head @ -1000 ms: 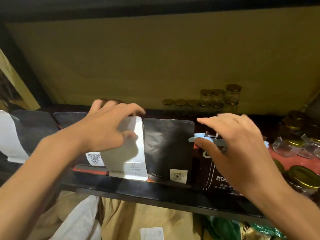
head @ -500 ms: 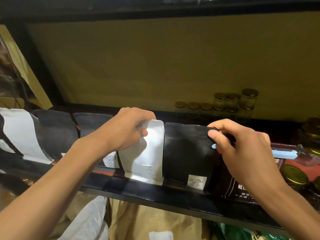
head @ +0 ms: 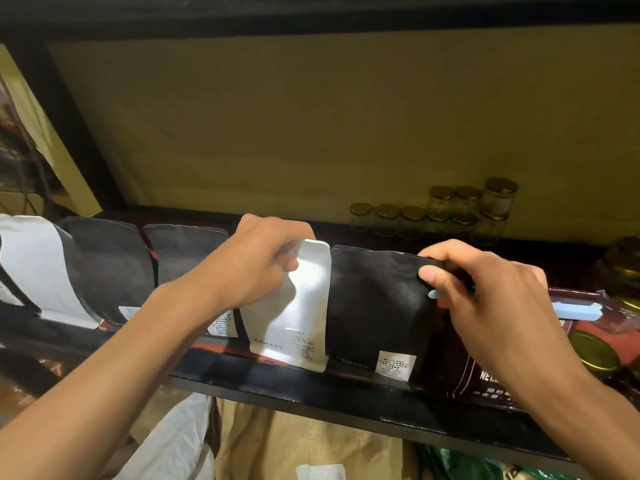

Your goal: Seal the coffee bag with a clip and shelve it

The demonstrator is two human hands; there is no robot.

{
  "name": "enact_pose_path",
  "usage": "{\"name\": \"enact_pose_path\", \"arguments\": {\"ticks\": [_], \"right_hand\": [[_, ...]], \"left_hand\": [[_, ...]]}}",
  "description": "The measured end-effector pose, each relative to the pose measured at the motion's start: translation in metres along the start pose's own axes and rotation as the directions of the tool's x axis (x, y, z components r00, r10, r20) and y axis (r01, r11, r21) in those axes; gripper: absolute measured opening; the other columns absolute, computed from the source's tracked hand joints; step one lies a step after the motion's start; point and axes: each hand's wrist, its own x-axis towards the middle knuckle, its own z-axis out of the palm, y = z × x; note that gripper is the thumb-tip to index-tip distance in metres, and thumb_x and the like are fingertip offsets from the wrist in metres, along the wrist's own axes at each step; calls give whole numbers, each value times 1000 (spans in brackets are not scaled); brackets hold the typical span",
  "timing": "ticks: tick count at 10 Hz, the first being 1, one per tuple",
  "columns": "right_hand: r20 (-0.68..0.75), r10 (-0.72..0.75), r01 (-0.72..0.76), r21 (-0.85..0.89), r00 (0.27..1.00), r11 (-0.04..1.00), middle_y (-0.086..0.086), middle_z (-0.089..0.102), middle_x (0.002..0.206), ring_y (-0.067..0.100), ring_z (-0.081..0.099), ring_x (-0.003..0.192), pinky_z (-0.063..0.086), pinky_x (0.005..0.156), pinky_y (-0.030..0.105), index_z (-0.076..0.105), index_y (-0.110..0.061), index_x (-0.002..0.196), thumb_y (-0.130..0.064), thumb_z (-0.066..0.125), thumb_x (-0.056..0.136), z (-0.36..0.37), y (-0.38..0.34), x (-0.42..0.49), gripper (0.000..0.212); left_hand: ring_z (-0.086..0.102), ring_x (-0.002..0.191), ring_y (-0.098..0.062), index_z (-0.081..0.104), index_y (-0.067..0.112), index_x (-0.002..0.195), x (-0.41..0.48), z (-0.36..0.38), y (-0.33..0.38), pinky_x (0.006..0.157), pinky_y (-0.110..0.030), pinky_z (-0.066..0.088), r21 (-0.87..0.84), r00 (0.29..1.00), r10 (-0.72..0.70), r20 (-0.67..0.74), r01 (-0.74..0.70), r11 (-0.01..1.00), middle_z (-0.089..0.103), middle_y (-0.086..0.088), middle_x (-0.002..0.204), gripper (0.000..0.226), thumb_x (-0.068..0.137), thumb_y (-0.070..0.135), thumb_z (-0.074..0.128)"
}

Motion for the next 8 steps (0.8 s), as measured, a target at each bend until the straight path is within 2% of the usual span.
{"name": "enact_pose_path", "arguments": {"ticks": [1,2,3,4,5,6,7,8], "right_hand": [[18,-7,8,-47,1000,999,-4,73,101,19,60,105,23,101,37,52,-42,125,-42,38,100,1,-3,-4,29],[-13,-51,50,-70,999,996,-5,54,141,12,33,140,3,120,44,36,-33,146,-51,25,101,-6,6,-19,50],[-119,49,-60,-90,992,994,-5,36,156,16,14,150,-2,119,56,25,-30,152,-57,16,100,-17,24,-36,59],[-23,102,-104,-119,995,987,-6,35,158,14,13,150,-4,119,56,26,-32,152,-62,10,96,-20,29,-45,66],[16,89,-85,-170,996,982,-7,26,161,13,8,151,-6,120,52,21,-34,154,-66,9,94,-22,29,-47,69],[-22,98,-101,-219,995,970,-4,10,164,17,-3,152,-4,120,54,11,-33,156,-67,14,94,-28,28,-56,70],[14,108,-95,-375,994,922,8,8,165,30,2,151,9,118,60,11,-28,156,-66,24,92,-47,21,-77,76],[166,192,-96,-460,967,883,18,0,164,40,4,150,15,114,62,3,-27,157,-72,37,86,-64,4,-89,90]], "left_hand": [[44,105,-34,62,15,101,-1,1,1,89,-45,44,19,1000,-9,29,8,1000,60,-10,92,23,90,-3,54],[25,102,-4,50,37,123,-10,1,4,91,-33,24,-44,999,30,-27,-31,999,50,16,101,36,92,19,60],[21,106,1,34,35,143,-23,7,5,107,-35,15,75,984,118,-135,-109,991,35,26,103,59,88,45,53],[25,133,-19,25,29,151,-29,15,-1,120,-49,3,267,982,155,-107,-122,956,37,11,131,71,87,53,46],[18,141,-27,13,26,155,-30,18,-4,119,-51,-8,356,977,181,-116,-129,926,31,-4,147,81,88,55,46],[19,145,-34,11,25,156,-35,17,5,120,-56,-4,392,971,204,-124,-141,909,29,-11,153,85,87,54,53],[16,147,-44,17,22,156,-55,6,23,118,-62,8,395,975,203,-91,-152,906,24,-20,159,91,84,45,68],[26,142,-50,35,11,152,-80,-10,41,114,-66,21,387,971,230,-63,-188,903,32,-27,154,86,80,37,75]]}}
